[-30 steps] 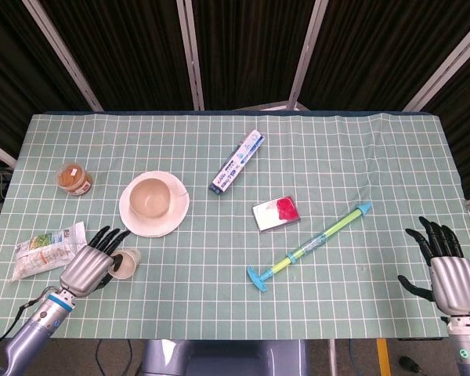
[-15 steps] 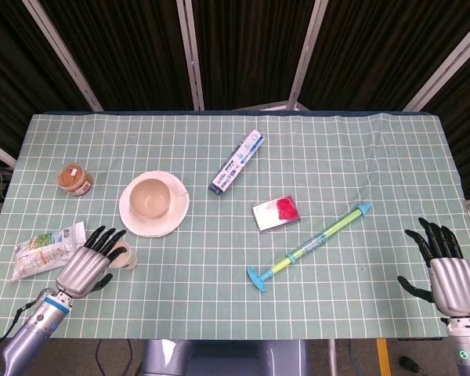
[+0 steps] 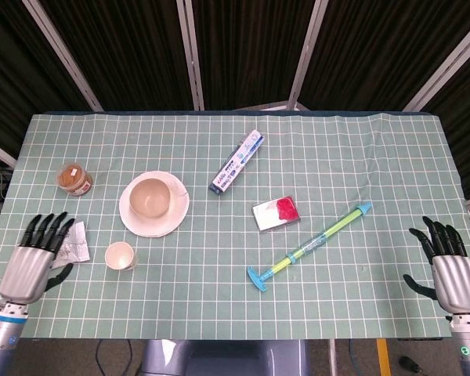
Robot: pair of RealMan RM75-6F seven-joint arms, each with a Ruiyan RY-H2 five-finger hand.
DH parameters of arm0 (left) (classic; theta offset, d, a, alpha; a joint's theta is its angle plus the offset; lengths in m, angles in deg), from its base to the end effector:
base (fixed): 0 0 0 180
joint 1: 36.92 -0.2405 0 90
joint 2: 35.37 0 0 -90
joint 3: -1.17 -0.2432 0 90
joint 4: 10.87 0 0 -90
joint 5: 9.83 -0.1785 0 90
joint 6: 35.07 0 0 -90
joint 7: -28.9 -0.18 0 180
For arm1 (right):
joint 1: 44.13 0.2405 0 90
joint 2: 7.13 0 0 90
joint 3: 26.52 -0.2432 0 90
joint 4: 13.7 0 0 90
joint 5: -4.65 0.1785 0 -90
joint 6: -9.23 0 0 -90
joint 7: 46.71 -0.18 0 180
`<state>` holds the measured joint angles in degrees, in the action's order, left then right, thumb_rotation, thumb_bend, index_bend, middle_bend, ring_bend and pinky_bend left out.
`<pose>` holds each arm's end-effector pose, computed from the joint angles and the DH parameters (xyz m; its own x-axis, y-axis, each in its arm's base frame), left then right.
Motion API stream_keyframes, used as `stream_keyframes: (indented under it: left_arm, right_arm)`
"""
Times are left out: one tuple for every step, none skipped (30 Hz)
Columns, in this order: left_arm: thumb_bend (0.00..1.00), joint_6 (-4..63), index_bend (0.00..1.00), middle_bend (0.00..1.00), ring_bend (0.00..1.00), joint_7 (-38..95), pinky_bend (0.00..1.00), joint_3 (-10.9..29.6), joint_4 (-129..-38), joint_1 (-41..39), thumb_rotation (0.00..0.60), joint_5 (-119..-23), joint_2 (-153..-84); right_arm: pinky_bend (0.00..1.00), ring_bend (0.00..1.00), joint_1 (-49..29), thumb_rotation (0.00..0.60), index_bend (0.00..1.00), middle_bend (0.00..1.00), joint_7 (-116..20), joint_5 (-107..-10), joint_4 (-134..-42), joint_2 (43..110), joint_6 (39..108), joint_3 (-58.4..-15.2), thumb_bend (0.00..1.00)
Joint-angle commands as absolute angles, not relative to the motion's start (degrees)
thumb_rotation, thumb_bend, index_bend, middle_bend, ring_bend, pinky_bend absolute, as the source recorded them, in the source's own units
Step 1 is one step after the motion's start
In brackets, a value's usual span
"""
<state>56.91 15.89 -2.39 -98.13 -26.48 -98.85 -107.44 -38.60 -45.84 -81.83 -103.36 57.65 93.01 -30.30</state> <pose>-0.2629 0.2201 0.1450 0.5511 -0.0711 0.8314 0.8192 -0.1433 -0.5553 -0.2903 -0.2203 0.1813 0.4408 -0.0008 0.8976 -0.8973 -0.0256 0.4406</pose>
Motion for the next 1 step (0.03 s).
stream_keyframes:
  left_arm:
    - [0.28, 59.9, 0.0, 0.0, 0.0, 17.5, 0.0, -0.8, -96.5, -29.1, 0.6, -97.2, -107.2]
  right_arm:
    - [0.0, 0.0, -38.2, 0.6, 0.14, 0.0, -45.0, -81.1, -103.2, 57.8, 91.8, -30.1, 0.08]
